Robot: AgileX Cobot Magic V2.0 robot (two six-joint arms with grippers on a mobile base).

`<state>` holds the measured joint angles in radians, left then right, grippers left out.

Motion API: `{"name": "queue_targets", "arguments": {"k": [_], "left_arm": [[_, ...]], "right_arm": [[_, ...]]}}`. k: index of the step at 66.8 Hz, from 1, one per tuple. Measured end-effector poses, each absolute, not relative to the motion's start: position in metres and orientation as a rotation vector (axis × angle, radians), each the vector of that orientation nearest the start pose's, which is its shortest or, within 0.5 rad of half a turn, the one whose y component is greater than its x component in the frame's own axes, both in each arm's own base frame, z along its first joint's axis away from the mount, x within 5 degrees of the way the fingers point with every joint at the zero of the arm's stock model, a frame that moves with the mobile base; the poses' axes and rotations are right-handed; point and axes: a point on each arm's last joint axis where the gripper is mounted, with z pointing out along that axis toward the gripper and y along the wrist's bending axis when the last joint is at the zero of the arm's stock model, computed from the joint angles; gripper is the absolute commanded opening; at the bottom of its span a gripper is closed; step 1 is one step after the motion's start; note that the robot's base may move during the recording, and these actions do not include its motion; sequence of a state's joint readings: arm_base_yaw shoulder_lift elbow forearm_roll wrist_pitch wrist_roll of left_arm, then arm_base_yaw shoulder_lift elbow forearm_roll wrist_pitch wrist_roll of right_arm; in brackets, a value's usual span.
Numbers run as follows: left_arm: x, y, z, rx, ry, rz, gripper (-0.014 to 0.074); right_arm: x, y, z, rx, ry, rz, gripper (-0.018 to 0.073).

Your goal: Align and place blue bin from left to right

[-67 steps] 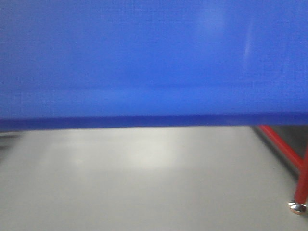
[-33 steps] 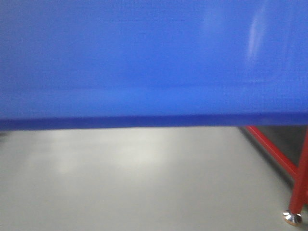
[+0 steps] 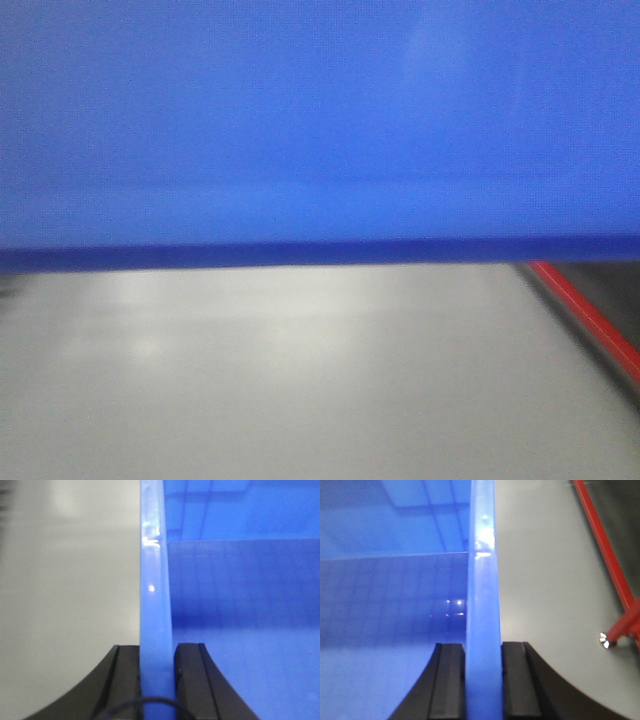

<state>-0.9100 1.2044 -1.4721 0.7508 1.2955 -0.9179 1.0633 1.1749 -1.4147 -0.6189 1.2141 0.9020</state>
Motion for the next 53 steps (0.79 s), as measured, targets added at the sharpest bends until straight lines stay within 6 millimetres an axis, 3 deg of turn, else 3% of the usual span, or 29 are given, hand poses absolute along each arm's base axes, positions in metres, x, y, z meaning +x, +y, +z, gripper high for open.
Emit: {"name": "queue_targets", "arguments": {"k": [53], "left_arm": [[0.1747,-0.1273,0.4568,-0.044,2.171,-0.011,-0.0111]], "right_arm": [[0.1450,0.1590,0.4442,-0.192,2.230,0.241,-0.0070]]}}
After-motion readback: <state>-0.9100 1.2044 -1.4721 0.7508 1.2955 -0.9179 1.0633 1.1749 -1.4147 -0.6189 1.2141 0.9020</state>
